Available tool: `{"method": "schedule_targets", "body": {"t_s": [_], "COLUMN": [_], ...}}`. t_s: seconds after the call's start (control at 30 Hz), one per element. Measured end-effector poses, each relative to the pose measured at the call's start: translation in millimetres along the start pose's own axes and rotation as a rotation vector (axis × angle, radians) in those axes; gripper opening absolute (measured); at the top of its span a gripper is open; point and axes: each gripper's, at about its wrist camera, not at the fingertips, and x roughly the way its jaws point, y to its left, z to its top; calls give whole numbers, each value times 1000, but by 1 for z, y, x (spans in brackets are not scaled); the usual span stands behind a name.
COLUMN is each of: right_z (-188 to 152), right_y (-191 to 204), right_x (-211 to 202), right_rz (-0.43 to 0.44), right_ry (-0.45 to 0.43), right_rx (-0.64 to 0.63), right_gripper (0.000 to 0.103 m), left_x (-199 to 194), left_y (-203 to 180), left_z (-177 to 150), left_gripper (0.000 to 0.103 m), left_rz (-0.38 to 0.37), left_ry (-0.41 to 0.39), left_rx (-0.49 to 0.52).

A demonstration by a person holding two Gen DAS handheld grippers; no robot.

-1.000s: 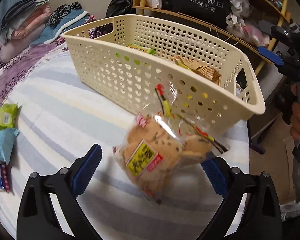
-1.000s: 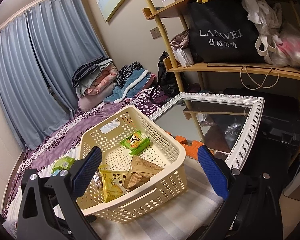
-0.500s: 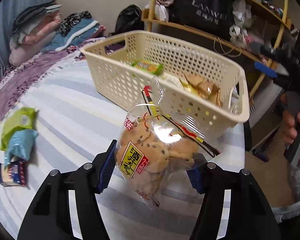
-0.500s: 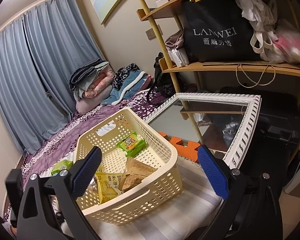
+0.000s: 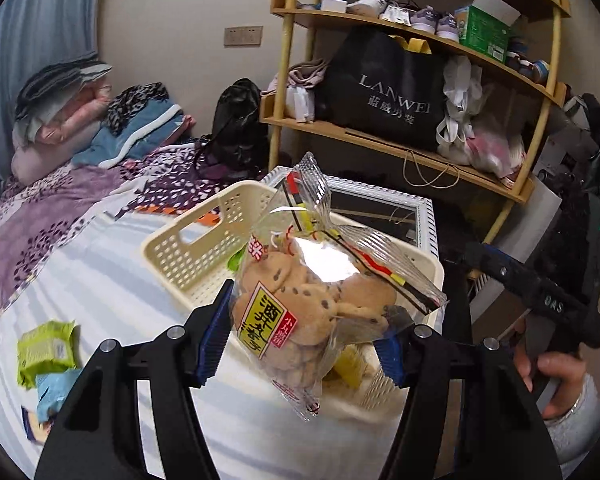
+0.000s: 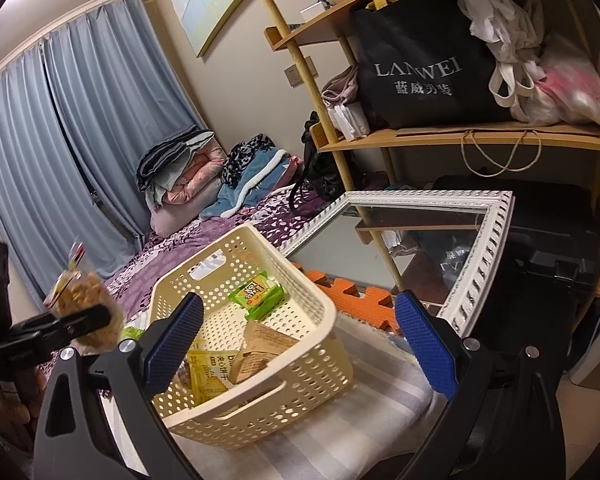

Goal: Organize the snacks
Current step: 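Carry the cookie bag to the basket and release it from the left tool, then move both tools away from the basket toward the remaining snacks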

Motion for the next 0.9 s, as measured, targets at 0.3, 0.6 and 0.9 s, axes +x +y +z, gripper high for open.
{"method": "schedule_targets", "body": {"t_s": [0.3, 0.6, 0.9], "right_z": [1, 2, 4], "right_y": [-10, 0, 24], "right_x": [-1, 0, -4], "right_rz": [-20, 3, 17], "right_ry": [3, 10, 11], "right_rx": [9, -9, -50], "right_gripper": [96, 96, 97], "left_x": [34, 23, 10], "left_y": [-10, 13, 19], "left_z": [17, 8, 0], "left_gripper": [98, 98, 100], "left_rz": [-2, 49, 189], "left_ry": [5, 11, 37], "left_rx": [-18, -92, -67]}}
